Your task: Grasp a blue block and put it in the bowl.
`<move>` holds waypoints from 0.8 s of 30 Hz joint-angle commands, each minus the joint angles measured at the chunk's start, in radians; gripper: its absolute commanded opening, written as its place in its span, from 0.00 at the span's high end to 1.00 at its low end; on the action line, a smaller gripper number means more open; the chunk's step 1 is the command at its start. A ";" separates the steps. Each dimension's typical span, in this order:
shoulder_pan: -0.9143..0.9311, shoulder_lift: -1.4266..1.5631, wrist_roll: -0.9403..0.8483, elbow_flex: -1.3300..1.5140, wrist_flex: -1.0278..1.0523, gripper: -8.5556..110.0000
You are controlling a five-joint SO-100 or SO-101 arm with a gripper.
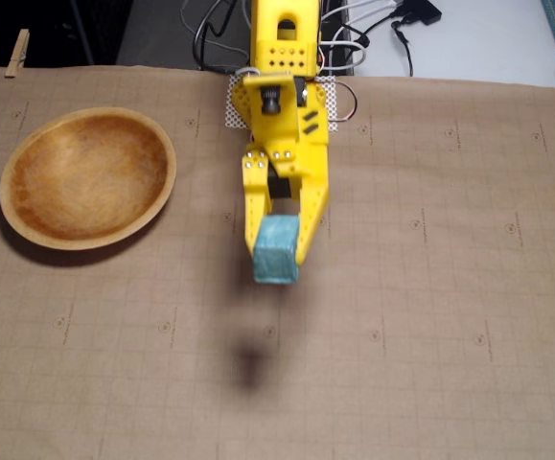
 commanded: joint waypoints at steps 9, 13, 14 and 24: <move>0.075 0.548 -0.044 -0.104 0.735 0.95; 0.117 0.627 -0.051 -0.166 0.939 0.95; 0.130 0.643 -0.051 -0.183 0.991 0.95; 0.314 0.683 -0.052 -0.284 1.284 0.95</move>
